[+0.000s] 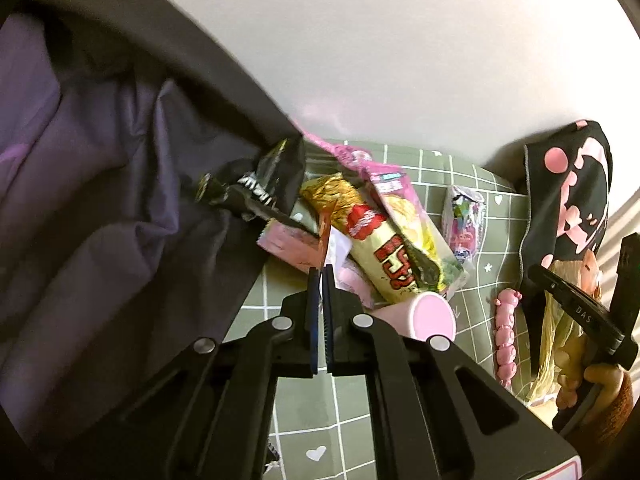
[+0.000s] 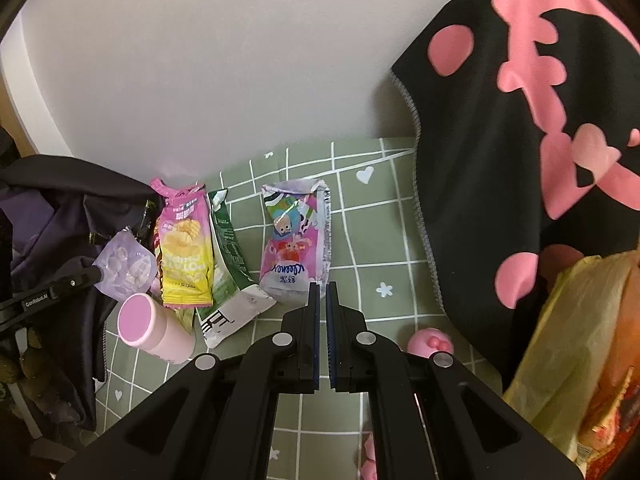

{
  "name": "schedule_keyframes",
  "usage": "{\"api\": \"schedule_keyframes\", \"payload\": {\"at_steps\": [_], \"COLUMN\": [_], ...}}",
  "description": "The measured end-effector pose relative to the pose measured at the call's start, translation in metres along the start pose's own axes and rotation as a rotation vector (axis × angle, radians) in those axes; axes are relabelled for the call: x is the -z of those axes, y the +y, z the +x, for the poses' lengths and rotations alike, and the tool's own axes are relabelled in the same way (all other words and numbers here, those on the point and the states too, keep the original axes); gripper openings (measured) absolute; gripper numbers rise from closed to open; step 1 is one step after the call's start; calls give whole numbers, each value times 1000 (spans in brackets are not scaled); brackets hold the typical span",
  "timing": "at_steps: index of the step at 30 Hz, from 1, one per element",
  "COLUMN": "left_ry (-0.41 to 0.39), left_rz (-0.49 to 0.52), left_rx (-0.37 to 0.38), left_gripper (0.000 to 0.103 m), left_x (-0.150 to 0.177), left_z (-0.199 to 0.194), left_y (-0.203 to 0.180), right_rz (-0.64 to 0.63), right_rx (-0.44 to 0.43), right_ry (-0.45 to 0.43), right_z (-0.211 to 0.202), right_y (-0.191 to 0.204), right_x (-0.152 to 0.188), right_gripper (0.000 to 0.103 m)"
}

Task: Collect trash
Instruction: 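Close the right gripper on the cartoon candy pack while the left grasps a small wrapper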

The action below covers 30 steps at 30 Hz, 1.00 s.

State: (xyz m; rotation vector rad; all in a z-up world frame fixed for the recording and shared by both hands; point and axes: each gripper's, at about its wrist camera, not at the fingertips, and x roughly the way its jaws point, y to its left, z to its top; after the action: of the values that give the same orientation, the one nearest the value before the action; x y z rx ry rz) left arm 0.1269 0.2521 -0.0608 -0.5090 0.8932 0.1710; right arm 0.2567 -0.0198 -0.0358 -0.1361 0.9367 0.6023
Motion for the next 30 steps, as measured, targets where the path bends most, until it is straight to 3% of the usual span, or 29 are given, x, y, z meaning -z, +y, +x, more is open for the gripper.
{"api": "schedule_keyframes", "payload": {"at_steps": [7,13,18,19,21,22,23,30], "left_ry": [-75,-143,-128,-124,-111,-106,-102,-107], "left_rz": [69,120,108,107,97,93,91,45], "left_rx": [-1,59,85,84,79,79,75,34], "left_gripper": [2,2,2,2,2,2,2,2], "left_x": [-18,-35,-32,-30,-26,-24,-23,-25], "left_z": [-23,-45,-45,-44,-43,-43,-43,-47], "left_y": [-27,-54,-53,-52,-47,-45,-42,-16], "right_rz": [12,-1,1,-22,-38,-29,-20,8], "right_rx": [-5,10,-72,-58,-52,-70,-88,-36], "right_ry": [-49,-101,-105,-115,-112,-96,-87,-16], "right_z": [-28,-55,-50,-44,-30,-19,-10,58], "right_y": [-5,-3,2,7,16,19,20,23], "right_x": [-4,-3,2,1,-4,-7,-9,-27], "right_gripper": [5,5,6,8,23,41,48,48]}}
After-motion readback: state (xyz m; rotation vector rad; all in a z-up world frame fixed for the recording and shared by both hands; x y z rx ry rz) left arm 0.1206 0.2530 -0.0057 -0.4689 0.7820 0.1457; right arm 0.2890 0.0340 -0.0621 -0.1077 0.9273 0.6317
